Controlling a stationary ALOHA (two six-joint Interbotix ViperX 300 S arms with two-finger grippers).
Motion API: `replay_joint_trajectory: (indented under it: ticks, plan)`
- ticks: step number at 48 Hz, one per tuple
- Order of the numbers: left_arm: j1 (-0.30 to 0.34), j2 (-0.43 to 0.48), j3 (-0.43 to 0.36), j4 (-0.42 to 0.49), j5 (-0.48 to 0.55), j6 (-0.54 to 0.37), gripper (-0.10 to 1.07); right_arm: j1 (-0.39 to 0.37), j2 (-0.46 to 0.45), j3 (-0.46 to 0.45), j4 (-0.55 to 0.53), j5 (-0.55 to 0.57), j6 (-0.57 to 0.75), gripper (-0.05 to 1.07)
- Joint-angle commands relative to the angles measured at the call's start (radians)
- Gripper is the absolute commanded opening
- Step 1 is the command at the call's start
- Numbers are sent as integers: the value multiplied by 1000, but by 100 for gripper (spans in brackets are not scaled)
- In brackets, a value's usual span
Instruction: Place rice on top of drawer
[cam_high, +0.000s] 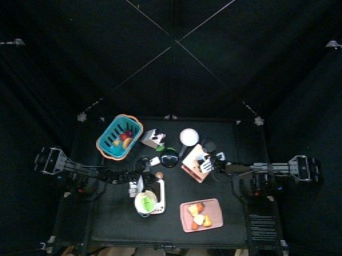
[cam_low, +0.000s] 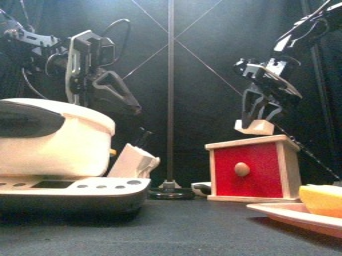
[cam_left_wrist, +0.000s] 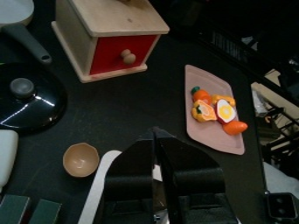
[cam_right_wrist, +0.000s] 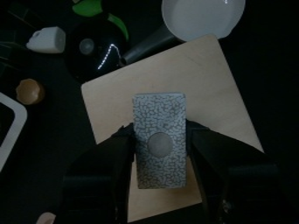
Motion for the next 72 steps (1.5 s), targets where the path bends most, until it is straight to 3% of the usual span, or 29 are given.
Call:
replay_joint_trajectory:
  ticks: [1, 19, 42, 72]
  plan:
    - [6, 5, -9, 2, -9, 2, 38, -17, -15, -11, 23, -15, -26, 69]
    - [11, 12, -8, 2, -9, 2, 38, -37, -5, 6, 48, -20, -52, 71]
    - [14, 12, -5, 2, -9, 0, 38, -40, 23, 9, 34, -38, -52, 99]
    - [12, 12, 5, 0, -9, -2, 38, -32, 28, 5, 28, -37, -54, 100]
